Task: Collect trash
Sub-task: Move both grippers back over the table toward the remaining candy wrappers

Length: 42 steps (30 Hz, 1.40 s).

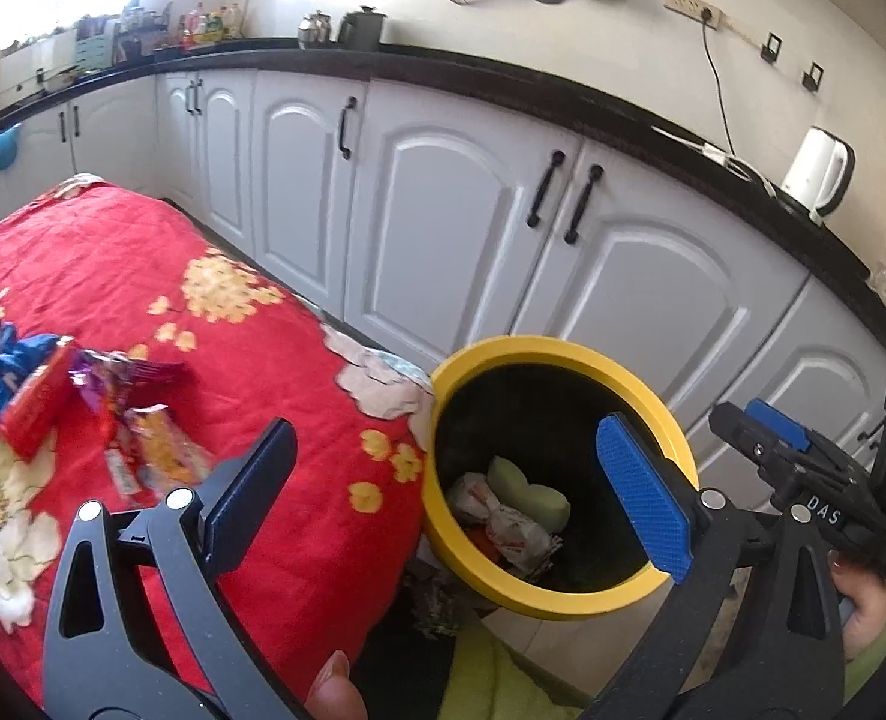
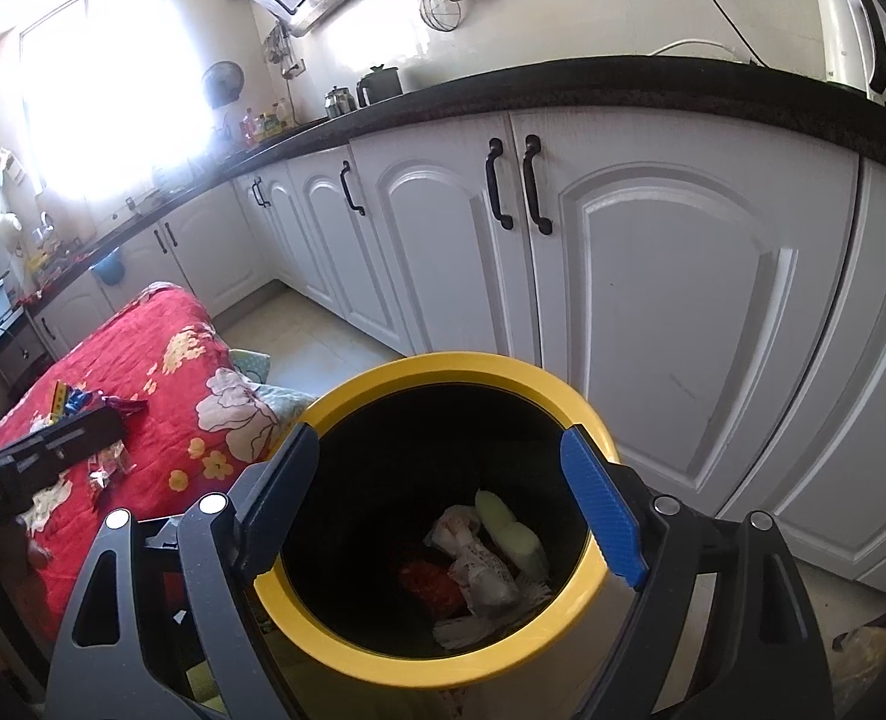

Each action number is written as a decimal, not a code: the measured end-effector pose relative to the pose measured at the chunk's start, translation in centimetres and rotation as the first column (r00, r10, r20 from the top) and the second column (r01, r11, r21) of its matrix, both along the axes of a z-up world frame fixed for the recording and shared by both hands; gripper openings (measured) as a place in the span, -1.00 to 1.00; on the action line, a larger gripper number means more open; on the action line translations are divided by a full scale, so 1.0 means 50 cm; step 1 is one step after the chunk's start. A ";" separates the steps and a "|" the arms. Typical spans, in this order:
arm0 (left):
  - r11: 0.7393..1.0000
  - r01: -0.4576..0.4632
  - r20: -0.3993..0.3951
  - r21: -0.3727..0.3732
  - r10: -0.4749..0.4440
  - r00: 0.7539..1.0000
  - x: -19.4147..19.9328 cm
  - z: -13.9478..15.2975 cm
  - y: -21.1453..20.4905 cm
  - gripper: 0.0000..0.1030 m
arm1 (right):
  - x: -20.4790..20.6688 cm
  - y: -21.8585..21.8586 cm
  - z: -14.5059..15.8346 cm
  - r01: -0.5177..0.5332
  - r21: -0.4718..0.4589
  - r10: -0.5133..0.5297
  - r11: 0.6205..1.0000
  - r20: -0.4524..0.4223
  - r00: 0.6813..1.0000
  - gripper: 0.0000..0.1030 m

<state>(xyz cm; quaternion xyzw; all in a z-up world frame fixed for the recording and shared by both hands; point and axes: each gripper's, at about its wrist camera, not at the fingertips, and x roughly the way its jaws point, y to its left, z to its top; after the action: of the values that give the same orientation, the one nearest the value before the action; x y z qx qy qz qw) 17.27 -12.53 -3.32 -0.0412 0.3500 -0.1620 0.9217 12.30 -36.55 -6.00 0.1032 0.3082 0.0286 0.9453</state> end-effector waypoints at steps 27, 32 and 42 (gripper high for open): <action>0.945 -0.315 0.081 -0.082 0.322 0.943 -0.036 0.085 0.313 0.79 | -0.006 0.322 0.089 -0.366 -0.088 0.371 0.926 0.048 0.927 0.56; 0.925 -0.370 0.083 -0.083 0.377 0.923 -0.038 0.084 0.363 0.79 | -0.005 0.382 0.086 -0.430 -0.085 0.434 0.899 0.036 0.900 0.57; 0.871 -0.482 0.065 -0.092 0.488 0.870 -0.032 0.072 0.465 0.79 | 0.002 0.482 0.073 -0.533 -0.102 0.537 0.840 0.009 0.844 0.57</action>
<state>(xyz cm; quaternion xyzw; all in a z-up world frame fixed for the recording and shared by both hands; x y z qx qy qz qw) 15.68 10.71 0.28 -0.1545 0.2821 0.0603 0.9449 12.41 -12.43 -2.35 -0.0327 0.3081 0.2781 0.9092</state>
